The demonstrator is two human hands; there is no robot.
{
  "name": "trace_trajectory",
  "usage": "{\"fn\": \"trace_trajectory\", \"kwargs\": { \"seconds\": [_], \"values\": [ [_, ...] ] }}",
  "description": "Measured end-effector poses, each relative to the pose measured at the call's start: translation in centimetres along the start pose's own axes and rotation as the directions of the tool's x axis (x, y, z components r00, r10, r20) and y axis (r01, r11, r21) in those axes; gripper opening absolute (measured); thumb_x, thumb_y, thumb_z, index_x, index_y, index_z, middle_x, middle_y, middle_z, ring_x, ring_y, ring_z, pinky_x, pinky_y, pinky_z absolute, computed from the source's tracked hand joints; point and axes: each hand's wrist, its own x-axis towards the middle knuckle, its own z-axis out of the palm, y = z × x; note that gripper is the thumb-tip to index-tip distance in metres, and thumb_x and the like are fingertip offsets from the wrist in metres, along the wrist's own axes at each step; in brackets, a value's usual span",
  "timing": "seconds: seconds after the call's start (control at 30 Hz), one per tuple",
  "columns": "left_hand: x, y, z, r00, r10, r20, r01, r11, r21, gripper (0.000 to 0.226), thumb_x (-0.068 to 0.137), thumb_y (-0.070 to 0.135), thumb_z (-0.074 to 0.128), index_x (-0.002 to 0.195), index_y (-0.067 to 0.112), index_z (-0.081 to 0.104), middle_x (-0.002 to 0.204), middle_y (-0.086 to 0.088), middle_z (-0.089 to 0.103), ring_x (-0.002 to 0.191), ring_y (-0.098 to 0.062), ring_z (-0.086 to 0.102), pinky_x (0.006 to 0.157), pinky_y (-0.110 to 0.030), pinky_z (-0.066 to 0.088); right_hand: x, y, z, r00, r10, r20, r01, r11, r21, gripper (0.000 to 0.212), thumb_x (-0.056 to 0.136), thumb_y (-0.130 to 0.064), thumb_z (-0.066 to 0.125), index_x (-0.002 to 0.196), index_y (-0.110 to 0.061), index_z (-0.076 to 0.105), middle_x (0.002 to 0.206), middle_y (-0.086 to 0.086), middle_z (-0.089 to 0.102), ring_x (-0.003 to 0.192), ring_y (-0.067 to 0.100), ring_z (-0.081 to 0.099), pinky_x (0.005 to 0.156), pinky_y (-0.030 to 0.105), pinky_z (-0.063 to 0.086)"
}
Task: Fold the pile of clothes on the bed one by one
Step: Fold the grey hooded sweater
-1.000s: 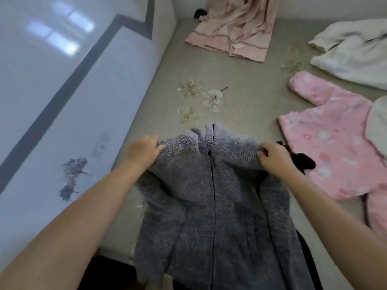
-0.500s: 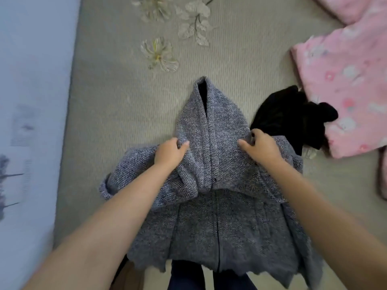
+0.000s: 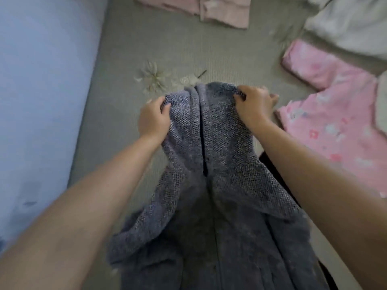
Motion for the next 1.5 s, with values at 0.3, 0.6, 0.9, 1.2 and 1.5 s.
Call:
{"fn": "trace_trajectory", "kwargs": {
  "seconds": [0.3,0.6,0.9,1.2,1.5],
  "values": [
    [1.4,-0.6,3.7,0.958,-0.196,0.209,0.136,0.953,0.271,0.051,0.095,0.025,0.045,0.137,0.002,0.029,0.133,-0.019,0.041,0.123,-0.034,0.039,0.101,-0.043,0.036,1.7,-0.2,4.8,0.906,0.257,0.337,-0.162,0.945,-0.284,0.040,0.094,-0.029,0.040,0.130,-0.011,0.041,0.135,0.013,0.044,0.127,0.030,0.034,0.103,0.046,0.027],
    [-12.4,-10.7,11.1,0.753,-0.159,0.639,-0.198,0.871,0.449,0.069,0.094,0.050,0.029,0.147,0.014,0.005,0.155,-0.010,-0.005,0.142,-0.025,-0.009,0.115,-0.044,0.002,-17.0,10.8,10.1,0.869,-0.003,0.495,0.244,0.873,-0.423,0.049,0.087,-0.033,0.058,0.131,-0.012,0.049,0.141,0.018,0.041,0.131,0.037,0.037,0.104,0.064,0.017],
    [-14.3,-14.1,14.6,0.834,-0.032,0.551,-0.304,0.806,0.507,0.092,0.084,0.062,0.034,0.146,0.005,-0.002,0.152,-0.021,-0.011,0.140,-0.031,-0.014,0.106,-0.041,-0.019,-17.4,14.1,14.3,0.922,0.030,0.387,0.171,0.865,-0.472,0.053,0.093,-0.049,0.034,0.142,-0.030,0.028,0.152,0.017,0.020,0.139,0.038,0.017,0.107,0.052,-0.015],
    [-13.9,-12.2,13.7,0.799,-0.151,0.582,-0.303,0.736,0.606,0.086,0.088,0.059,0.029,0.145,0.006,-0.008,0.152,-0.018,-0.016,0.140,-0.029,-0.017,0.113,-0.045,-0.007,-17.0,14.1,13.8,0.897,0.017,0.442,0.185,0.893,-0.410,0.054,0.095,-0.051,0.021,0.145,-0.035,0.009,0.155,0.014,0.001,0.142,0.034,0.001,0.109,0.054,-0.013],
    [-21.3,-4.9,16.6,0.787,0.395,0.474,-0.516,0.843,0.155,0.064,0.090,0.028,0.043,0.138,-0.009,0.024,0.148,-0.023,0.017,0.135,-0.028,0.003,0.110,-0.045,0.003,-28.5,20.0,3.4,0.963,0.268,-0.022,-0.265,0.936,-0.233,0.047,0.074,-0.037,0.070,0.103,-0.002,0.059,0.109,0.016,0.062,0.105,0.033,0.055,0.089,0.047,0.033]
  ]
}}
